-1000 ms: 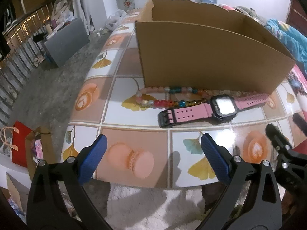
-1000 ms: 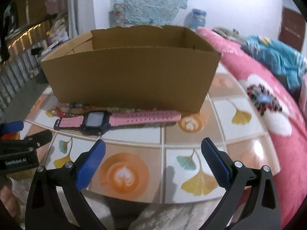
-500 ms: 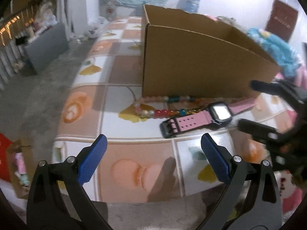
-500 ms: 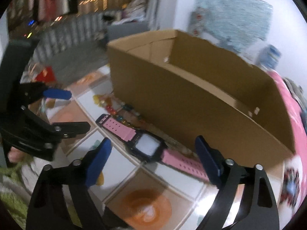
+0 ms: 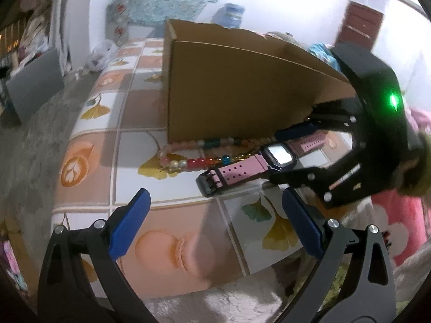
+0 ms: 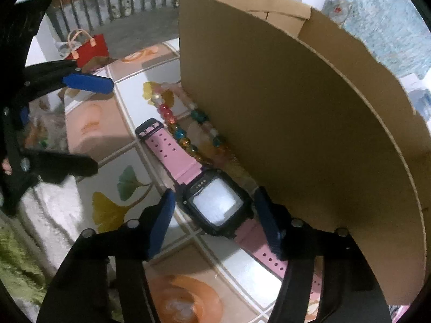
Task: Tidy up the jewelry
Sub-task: 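Lower the right gripper onto the pink-strap watch and close on it, then lift the watch with the right gripper and lower it into the box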
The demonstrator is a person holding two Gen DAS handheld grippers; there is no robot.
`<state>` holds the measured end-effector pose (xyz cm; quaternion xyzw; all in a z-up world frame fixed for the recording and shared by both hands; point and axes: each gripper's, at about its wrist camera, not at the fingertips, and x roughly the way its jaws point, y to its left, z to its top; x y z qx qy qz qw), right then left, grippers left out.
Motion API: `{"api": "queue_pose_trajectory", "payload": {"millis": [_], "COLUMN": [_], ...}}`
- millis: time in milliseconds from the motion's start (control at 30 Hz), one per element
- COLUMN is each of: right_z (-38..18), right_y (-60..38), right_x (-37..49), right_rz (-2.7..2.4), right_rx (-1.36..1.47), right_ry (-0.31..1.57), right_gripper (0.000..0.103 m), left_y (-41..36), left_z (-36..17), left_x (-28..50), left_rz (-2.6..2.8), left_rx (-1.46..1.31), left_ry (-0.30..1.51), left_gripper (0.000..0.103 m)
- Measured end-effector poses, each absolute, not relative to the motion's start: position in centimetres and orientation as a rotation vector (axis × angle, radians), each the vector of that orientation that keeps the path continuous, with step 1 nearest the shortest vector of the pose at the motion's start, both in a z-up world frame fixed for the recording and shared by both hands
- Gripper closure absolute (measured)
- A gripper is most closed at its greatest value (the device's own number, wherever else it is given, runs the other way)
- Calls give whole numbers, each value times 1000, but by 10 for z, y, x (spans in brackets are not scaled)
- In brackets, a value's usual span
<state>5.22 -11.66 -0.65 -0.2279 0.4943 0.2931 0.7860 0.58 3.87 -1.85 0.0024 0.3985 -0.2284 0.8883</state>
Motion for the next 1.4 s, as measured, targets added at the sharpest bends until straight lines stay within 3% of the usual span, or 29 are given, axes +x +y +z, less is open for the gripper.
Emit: {"api": "queue_pose_trajectory", "payload": {"millis": [33,500,633,767,900,933,1400], "right_z": [-6,15,18,13,8,6,0], "right_y": [-117,-147,-141,-137,-132,-131,-162], "right_x": [54,54,50,40,32,31,1], "right_rz": [636,740,793,823,838,835,622], "right_rx": [-489,-350,-307,-276,-242,-238,-315], "right_ry": [1073,1177,1224,1257,1258,1254,1191], "right_gripper": [52,53,53,53,53,53,52], "left_y": [36,-12,-28,-38,-47,-48,-29], "left_z": [-18,-13,-21,-29,-38,-40,-33], "left_x": [4,-29,-33,-41,-43,-43,-24], "left_rz": [-475,-466,-464,-468,-477,-486,-602], "left_rx": [27,390,492,574,628,626,402], "left_ry": [822,667,670,655,681,695,810], "left_gripper": [8,11,38,53,86,89,93]}}
